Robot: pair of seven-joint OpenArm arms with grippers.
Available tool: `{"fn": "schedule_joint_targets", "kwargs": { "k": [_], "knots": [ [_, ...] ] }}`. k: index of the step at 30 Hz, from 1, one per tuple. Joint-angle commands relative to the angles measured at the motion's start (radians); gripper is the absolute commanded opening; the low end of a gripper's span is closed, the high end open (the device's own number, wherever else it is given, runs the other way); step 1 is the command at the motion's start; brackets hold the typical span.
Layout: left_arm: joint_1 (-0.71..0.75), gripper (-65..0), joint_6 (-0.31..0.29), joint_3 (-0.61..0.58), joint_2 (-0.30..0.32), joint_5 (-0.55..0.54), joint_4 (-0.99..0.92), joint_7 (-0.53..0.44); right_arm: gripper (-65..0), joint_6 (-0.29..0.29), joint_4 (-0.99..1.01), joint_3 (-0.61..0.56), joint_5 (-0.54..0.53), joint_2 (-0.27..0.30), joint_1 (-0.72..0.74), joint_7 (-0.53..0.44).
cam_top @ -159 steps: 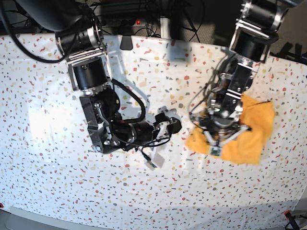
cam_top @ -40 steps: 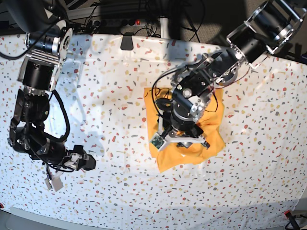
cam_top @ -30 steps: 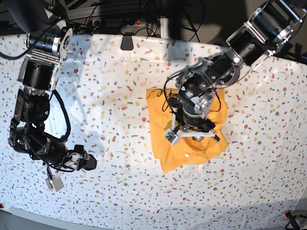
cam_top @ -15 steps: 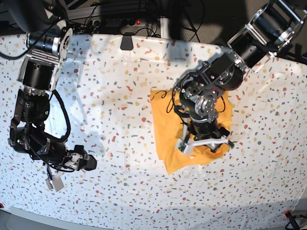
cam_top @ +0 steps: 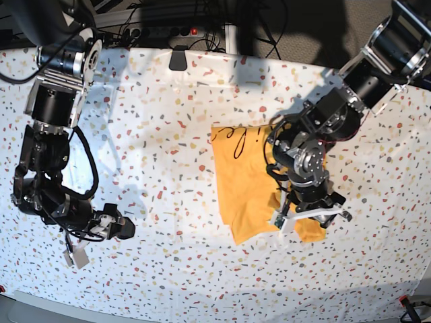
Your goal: Fold the T-shirt properly
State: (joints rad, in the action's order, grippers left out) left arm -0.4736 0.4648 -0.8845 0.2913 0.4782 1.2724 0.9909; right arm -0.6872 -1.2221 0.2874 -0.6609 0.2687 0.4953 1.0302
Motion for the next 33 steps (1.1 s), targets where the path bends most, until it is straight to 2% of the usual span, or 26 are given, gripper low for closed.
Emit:
{"fn": "schedule_joint_targets", "kwargs": {
  "k": [1, 6, 12, 13, 17, 19, 21, 25, 30, 33],
  "knots": [
    [-0.028, -42.0, 0.016, 0.006, 0.01, 0.027, 0.016, -0.016, -40.6, -0.011, -0.017, 0.001, -0.023, 0.011, 0.033, -0.019],
    [-0.028, -42.0, 0.018, 0.006, 0.045, -0.008, 0.015, -0.027, -40.6, -0.011, -0.017, 0.001, -0.023, 0.011, 0.033, -0.015],
    [-0.028, -42.0, 0.012, 0.007, 0.042, -0.069, -0.039, -0.095, -40.6, -0.011, -0.017, 0.001, -0.023, 0.011, 0.033, -0.011],
    [-0.029, -42.0, -0.002, 0.007, 0.041, -0.093, -0.053, -0.112, -40.6, -0.011, -0.017, 0.001, -0.023, 0.011, 0.033, -0.009],
    [-0.029, -42.0, -0.124, 0.007, 0.041, -0.22, -0.116, -0.208, -40.6, -0.011, -0.017, 0.002, -0.023, 0.011, 0.033, 0.0],
    [-0.029, -42.0, -0.134, 0.007, 0.039, -0.236, -0.143, -0.218, -40.6, -0.011, -0.017, 0.001, -0.023, 0.011, 0.033, 0.0],
    [-0.031, -42.0, -0.129, 0.007, 0.039, -0.227, -0.149, -0.209, -40.6, -0.011, -0.017, 0.001, -0.023, 0.011, 0.033, 0.0],
    [-0.033, -42.0, -0.036, 0.007, 0.039, -0.171, -0.141, -0.199, -40.6, -0.011, -0.017, 0.001, -0.024, 0.011, 0.033, -0.002],
    [-0.055, -42.0, 0.032, 0.007, 0.039, -0.165, -0.088, -0.123, -40.6, -0.011, -0.017, 0.001, -0.024, 0.011, 0.034, -0.046],
    [-0.064, -42.0, 0.042, 0.016, 0.039, -0.167, -0.022, -0.086, -40.6, -0.011, -0.017, 0.001, -0.024, 0.011, 0.033, -0.046]
  ]
}}
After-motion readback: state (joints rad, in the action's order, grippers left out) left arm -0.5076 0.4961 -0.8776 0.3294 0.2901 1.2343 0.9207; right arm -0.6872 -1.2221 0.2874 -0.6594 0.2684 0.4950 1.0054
